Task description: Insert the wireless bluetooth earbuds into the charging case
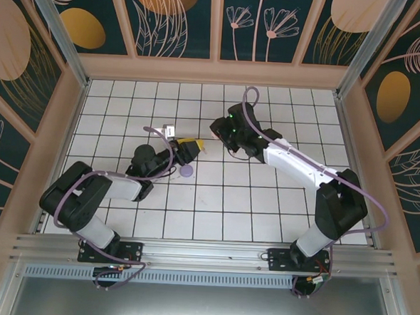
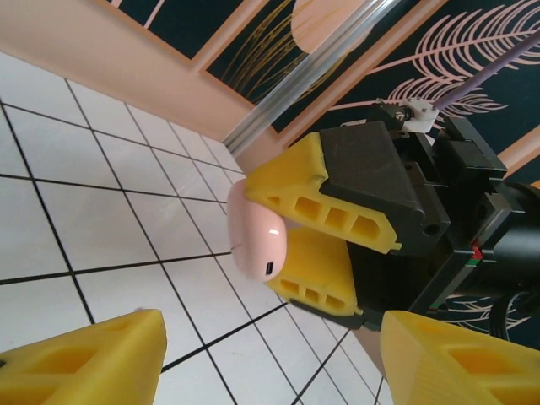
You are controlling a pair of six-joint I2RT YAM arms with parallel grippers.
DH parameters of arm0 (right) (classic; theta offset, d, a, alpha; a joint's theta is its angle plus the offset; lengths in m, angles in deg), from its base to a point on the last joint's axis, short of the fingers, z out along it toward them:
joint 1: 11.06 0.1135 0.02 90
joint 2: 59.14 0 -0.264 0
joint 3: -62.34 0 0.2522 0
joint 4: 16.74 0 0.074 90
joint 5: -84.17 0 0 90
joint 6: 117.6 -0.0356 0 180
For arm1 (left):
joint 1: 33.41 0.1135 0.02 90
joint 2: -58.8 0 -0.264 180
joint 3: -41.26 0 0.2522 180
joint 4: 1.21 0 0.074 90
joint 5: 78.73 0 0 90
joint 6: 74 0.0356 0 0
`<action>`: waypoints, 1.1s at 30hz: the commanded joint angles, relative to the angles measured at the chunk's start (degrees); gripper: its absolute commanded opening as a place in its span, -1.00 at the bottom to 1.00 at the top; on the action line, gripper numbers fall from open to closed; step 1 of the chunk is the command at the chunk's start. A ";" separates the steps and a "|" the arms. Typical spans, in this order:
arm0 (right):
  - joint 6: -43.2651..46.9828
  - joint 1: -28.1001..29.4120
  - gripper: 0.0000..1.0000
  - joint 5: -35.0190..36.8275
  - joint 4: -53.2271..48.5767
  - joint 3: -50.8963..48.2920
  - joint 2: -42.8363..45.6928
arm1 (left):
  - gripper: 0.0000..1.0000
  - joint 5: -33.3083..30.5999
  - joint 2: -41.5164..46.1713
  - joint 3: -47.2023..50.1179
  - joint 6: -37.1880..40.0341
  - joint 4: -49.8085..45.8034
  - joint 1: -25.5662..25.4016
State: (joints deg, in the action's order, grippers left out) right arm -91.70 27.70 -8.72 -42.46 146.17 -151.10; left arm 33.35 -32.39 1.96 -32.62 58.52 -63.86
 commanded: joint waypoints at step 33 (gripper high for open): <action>-2.61 5.28 -0.31 2.38 1.07 4.69 -0.42 | -0.10 -0.90 -11.24 -7.90 -2.07 12.55 -1.45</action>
State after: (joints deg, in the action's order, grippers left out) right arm -94.04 32.55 -7.35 -42.27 149.07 -151.21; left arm 33.11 -42.95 -4.34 -34.72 68.64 -65.02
